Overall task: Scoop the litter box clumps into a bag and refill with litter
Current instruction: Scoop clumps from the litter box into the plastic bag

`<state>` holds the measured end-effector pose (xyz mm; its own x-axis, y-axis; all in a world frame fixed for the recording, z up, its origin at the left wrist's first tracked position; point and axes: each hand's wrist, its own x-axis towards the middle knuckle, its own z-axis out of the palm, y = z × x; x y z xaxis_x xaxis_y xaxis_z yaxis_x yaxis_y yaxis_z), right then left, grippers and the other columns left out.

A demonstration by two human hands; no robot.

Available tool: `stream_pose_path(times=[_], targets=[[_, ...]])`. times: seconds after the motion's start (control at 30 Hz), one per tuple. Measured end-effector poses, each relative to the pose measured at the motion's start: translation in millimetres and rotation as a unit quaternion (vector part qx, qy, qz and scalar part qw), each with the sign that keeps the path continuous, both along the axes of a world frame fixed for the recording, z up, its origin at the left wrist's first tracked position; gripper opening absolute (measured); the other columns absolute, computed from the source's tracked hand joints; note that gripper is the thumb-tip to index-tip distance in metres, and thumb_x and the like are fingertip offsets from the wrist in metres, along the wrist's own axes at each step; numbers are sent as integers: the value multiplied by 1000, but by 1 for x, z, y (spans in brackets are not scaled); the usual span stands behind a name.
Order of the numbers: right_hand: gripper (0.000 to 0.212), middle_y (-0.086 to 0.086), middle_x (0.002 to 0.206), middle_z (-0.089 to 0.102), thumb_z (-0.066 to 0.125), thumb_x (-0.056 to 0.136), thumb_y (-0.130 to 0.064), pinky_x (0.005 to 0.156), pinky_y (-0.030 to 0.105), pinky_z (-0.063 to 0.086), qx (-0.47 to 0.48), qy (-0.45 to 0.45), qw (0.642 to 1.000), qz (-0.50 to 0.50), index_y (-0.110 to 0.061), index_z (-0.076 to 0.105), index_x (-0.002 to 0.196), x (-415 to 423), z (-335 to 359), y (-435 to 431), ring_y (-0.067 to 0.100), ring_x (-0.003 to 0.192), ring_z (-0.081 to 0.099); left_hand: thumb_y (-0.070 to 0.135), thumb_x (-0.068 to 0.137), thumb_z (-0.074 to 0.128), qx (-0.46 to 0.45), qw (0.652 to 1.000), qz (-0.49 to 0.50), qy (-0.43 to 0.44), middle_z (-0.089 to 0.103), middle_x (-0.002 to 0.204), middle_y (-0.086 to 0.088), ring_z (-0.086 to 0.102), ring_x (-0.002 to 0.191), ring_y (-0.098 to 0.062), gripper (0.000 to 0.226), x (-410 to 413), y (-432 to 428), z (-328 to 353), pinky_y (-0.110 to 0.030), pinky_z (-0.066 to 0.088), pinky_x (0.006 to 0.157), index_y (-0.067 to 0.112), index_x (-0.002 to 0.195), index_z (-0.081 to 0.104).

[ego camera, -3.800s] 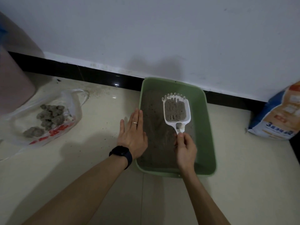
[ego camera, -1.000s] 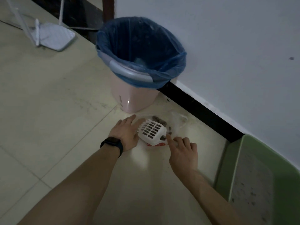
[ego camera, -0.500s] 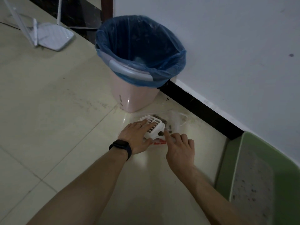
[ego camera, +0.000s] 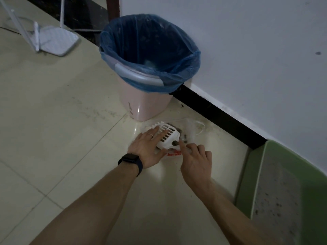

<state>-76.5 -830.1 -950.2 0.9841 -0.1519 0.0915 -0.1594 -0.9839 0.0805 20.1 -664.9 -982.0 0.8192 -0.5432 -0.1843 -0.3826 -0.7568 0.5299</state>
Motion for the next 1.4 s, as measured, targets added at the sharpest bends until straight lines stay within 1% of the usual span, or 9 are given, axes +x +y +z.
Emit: stream_pose_path(times=[0.13,0.2,0.33,0.5,0.63,0.87,1.1,1.2,1.4], targets=[[68,0,103,66,68,68,-3,69,34,38,0,4,1000,7,-21,59,133,-4,3,-6,22,84,53,65,90,44,21,999,-30,10,6,164,8,11,150,-16,80,5,-1,1,-41,12,122,37,155,6],[67,-1,106,66,65,72,-7,71,34,36,-5,30,1000,-5,-23,56,136,-7,11,-18,23,87,53,71,86,44,19,999,-38,29,18,162,5,22,146,-18,89,10,-6,6,-40,18,120,32,156,5],[50,0,126,62,51,94,-21,82,38,37,68,20,989,-131,-30,48,143,-27,43,-67,28,105,53,71,85,48,38,998,-51,25,21,161,2,23,145,-17,91,22,-21,23,-37,18,120,28,156,9],[40,3,116,68,49,99,-23,91,41,47,228,-73,942,-237,-37,56,136,-95,86,-152,29,106,60,66,88,42,52,994,-96,4,27,159,1,29,143,-19,79,16,-71,31,-36,27,117,26,154,22],[29,-7,108,71,50,99,-30,77,27,41,303,-104,881,-349,-35,65,123,-174,105,-201,15,92,61,54,97,39,66,985,-159,-19,12,163,-2,19,147,-21,73,-22,-141,42,-37,22,119,22,157,10],[33,1,94,71,40,96,-50,71,36,58,177,76,847,-495,-39,62,117,-301,87,-270,22,76,66,47,101,33,17,966,-258,-14,9,164,-4,15,149,-19,68,-122,-242,36,-39,18,120,18,157,9],[40,4,99,72,43,93,-50,76,37,59,156,156,829,-514,-33,65,121,-330,82,-302,23,84,67,40,102,34,13,979,-202,32,0,164,-7,19,148,-23,75,-188,-269,12,-35,22,120,12,155,-11],[39,7,103,71,44,92,-48,74,33,54,138,167,838,-501,-33,67,119,-330,80,-309,28,91,66,34,102,35,-7,982,-190,13,1,164,-8,19,147,-24,73,-192,-268,7,-36,22,120,11,155,-11],[36,-3,76,64,35,98,-48,64,30,56,49,149,879,-450,-33,66,110,-315,73,-319,19,65,62,27,102,33,-51,986,-157,10,2,164,-3,20,147,-21,70,-201,-271,0,-29,19,119,16,156,-11]])
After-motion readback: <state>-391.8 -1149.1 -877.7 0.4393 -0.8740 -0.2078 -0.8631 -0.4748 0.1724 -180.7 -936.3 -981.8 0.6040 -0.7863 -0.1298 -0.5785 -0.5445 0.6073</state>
